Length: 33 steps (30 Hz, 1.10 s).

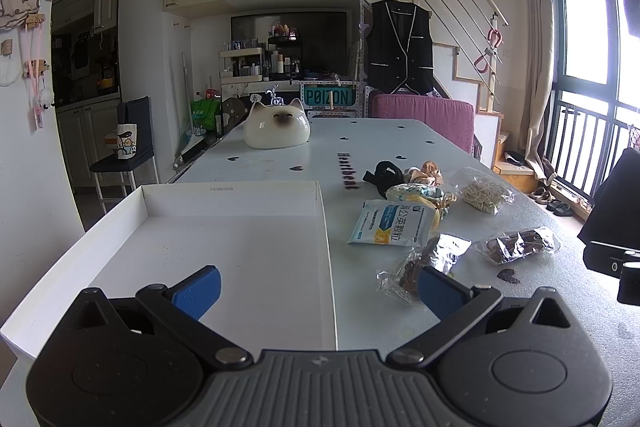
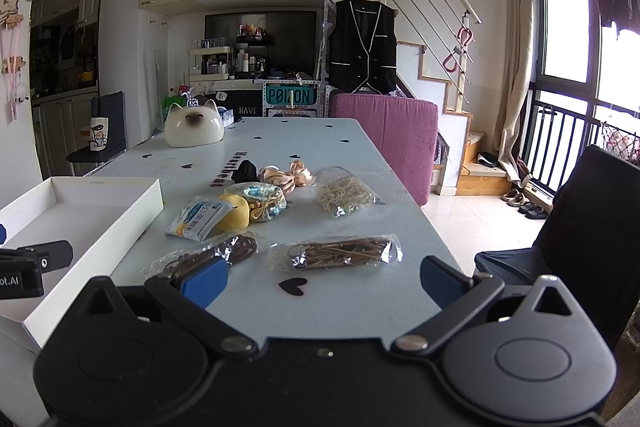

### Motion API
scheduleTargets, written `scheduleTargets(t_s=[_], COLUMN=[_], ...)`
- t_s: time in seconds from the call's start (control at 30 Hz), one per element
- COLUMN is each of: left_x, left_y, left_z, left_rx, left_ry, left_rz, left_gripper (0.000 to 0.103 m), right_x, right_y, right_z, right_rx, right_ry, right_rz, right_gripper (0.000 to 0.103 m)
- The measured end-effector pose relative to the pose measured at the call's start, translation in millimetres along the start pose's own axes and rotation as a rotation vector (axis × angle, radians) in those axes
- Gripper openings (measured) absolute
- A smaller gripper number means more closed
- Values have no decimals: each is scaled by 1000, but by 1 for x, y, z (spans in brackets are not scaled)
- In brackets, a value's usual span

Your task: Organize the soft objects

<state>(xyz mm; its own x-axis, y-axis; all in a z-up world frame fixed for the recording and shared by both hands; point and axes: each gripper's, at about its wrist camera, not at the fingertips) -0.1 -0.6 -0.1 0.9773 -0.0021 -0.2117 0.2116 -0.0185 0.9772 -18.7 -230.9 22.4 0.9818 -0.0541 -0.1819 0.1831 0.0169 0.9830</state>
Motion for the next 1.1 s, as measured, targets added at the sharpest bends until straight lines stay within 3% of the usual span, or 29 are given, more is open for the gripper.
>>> scheduleTargets(t_s=[0.33,0.57,0.87,1.1], left_x=[-1,0,19,45], left_y=[5,12,19,15], left_z=[4,14,38,57], left_rx=[9,40,65,59], left_ry=[-5,-47,-198,-329], left_rz=[8,30,56,-7], left_gripper=[103,103,103,103], right_x=[0,-2,19,52], right_y=[0,8,21,31], right_z=[0,15,32,45], right_rx=[-2,24,40,50], right_ry=[4,-9,-68,-5], right_rz=[4,21,41,40], right_gripper=[103,103,103,103])
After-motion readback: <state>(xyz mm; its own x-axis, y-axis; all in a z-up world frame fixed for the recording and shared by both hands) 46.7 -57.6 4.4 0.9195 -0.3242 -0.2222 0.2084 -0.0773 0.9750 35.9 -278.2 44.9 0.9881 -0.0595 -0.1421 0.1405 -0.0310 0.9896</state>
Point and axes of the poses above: each gripper's, at about its wrist camera, not at the fingertips, and x roughly the way its jaws point, z to its right, y to its top, and after that the axes turned 13 degrees about z, right-handed
